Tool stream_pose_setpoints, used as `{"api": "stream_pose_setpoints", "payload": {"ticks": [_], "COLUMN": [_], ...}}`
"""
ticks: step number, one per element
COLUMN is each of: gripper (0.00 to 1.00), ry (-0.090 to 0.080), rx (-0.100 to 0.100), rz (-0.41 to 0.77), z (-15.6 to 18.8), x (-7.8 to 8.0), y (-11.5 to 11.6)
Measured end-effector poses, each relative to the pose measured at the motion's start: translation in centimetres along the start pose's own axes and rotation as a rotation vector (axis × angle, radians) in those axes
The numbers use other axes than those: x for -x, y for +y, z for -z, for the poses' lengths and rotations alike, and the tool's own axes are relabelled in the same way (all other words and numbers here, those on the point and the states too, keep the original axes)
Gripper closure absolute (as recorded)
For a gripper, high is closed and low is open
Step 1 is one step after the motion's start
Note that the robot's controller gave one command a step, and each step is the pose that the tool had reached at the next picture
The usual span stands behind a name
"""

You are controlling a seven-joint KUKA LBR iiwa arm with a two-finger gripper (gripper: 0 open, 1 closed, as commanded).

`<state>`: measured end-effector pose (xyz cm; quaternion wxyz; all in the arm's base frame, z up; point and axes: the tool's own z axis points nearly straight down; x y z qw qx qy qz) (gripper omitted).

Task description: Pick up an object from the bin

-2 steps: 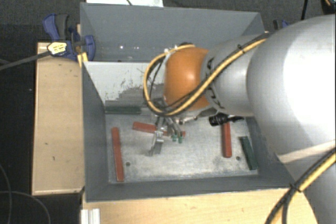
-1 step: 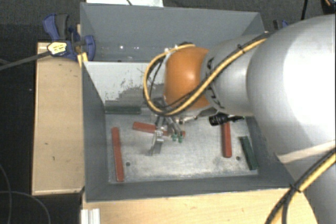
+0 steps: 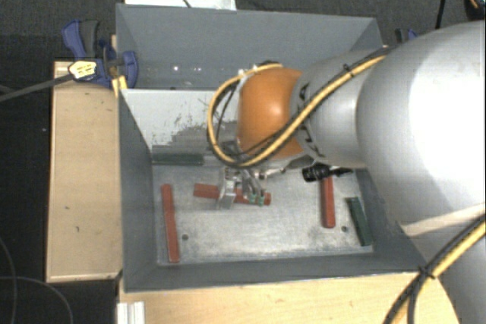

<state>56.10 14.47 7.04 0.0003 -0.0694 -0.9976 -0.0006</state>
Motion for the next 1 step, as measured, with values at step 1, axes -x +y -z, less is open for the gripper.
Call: {"api": "stream_pose_setpoints", "payload": {"ticks": [1], "gripper": [1.00], "ry": [-0.007], "rx": [0.002], "rz": [-0.002], "z": [4.50], "x": [0.18], "y": [0.03]}}
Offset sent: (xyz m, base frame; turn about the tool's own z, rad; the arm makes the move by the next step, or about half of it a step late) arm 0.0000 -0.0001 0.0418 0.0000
